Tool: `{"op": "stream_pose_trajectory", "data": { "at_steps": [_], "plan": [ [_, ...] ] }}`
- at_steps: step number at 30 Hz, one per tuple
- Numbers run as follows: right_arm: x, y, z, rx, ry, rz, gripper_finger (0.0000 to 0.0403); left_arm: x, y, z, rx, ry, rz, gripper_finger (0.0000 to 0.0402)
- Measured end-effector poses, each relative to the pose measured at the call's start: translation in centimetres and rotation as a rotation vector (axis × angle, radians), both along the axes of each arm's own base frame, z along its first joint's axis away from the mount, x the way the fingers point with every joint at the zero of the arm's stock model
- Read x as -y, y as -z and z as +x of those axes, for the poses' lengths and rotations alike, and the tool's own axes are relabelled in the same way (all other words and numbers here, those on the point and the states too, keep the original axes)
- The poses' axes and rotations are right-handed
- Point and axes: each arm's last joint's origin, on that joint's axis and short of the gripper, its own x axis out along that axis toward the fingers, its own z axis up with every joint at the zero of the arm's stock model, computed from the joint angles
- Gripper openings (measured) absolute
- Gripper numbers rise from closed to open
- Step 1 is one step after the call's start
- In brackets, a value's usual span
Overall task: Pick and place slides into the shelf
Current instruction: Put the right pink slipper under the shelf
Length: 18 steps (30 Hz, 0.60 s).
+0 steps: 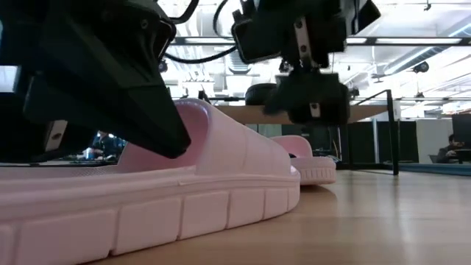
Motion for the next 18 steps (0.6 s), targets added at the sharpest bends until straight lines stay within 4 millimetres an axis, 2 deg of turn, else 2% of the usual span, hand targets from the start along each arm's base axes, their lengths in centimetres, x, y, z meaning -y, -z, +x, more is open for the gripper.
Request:
{"op": "stream_pose_trajectory", "data": {
  "at_steps": [10, 18],
  "plan": [
    [-0.1, 2.8, 0.5, -0.079, -0.007, -0.036, 0.0215, 0.1, -0.3, -0.2, 0.008, -0.002, 0.006, 0.0002],
    [-0.1, 2.2, 0.9, -0.035, -0.014, -0.048, 0.0215, 0.0, -0.3, -0.2, 0.009, 0.009, 0.019, 0.0002]
  ]
}}
